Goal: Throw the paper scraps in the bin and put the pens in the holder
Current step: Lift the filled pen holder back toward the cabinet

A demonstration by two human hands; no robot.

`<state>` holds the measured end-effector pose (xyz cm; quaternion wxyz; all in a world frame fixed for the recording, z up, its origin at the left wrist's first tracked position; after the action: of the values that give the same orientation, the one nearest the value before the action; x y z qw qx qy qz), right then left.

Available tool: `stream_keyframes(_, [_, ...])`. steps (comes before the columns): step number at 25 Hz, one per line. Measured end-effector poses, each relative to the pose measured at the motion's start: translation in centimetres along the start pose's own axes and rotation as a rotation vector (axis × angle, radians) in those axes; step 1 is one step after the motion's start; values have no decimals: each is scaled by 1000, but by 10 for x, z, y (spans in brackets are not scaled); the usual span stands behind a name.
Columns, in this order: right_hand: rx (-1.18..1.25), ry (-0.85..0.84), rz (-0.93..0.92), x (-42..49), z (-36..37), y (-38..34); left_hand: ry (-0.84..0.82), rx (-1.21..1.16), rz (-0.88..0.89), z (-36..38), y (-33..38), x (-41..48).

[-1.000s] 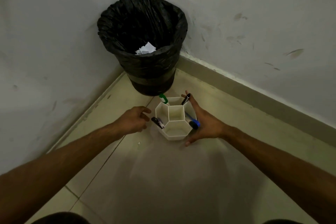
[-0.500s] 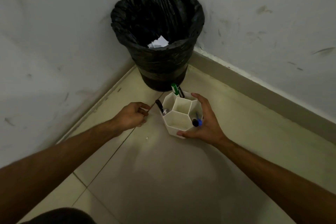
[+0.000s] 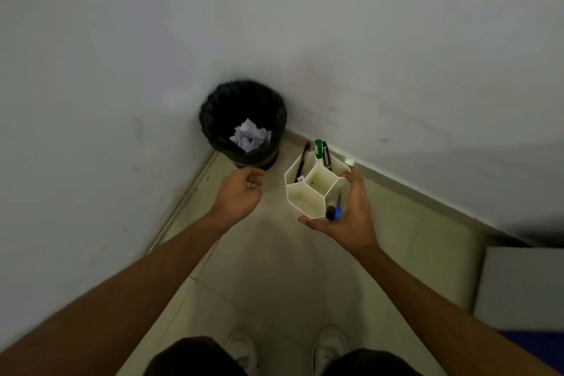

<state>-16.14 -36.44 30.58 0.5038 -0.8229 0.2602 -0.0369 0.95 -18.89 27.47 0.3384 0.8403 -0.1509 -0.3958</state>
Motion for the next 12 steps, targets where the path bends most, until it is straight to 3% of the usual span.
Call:
stream_keyframes(5, [-16,69,38,-98,-118,-181,-4,-45,75,-71,164,-152])
stream_keyframes(12, [133,365,110,-268,-244,-321,-40,48,234,-98,311,-306])
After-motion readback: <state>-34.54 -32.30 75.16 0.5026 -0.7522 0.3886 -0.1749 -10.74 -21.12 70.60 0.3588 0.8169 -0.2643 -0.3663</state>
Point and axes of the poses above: each hand's wrist, its own x-axis towards the middle knuckle, its own z-axis out of the palm, y = z × x, the point moved 9 cm from there along x, towards the middle knuckle, and after that the axes turned 10 degrees about -y, right-handed, at the moved point
